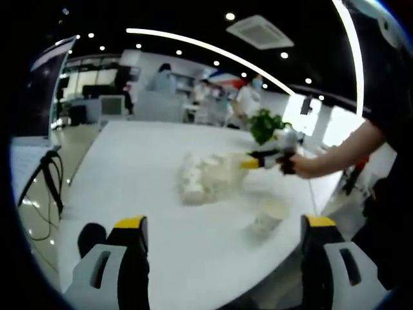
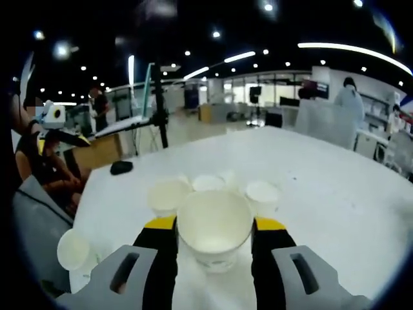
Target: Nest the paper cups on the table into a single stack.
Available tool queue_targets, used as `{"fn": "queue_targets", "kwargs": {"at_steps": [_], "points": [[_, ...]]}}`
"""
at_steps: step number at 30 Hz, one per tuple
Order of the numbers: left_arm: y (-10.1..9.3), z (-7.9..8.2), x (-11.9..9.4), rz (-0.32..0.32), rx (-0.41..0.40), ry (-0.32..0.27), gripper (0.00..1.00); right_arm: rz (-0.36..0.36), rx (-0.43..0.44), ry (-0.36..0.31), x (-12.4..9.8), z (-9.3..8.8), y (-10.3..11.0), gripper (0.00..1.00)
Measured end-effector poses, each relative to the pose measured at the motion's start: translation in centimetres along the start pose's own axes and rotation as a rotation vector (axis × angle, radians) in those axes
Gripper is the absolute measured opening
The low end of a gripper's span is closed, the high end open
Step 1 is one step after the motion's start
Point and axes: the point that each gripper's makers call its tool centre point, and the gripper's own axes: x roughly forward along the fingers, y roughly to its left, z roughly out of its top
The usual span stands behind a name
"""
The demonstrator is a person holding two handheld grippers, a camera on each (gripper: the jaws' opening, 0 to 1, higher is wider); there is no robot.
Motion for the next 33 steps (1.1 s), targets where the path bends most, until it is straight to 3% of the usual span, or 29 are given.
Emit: {"fn": "queue_targets", "kwargs": {"at_steps": [13, 21, 33], "points": [[-0.3, 0.6, 0.4, -0.005, 0.010, -0.027, 1.00, 0.000, 0.008, -0.115, -2.3, 4.2, 1.0, 0.40], [-0.4, 0.5, 0.5, -0.010, 0.005, -0.028, 1.00, 0.018, -0.023, -0.138, -3.4, 6.0, 2.1, 0.40], [-0.8, 0.6, 0.9, -0.024, 0.008, -0.027, 0.99, 0.053, -0.033, -0.235, -6.3, 9.8, 5.2, 0.40]]}}
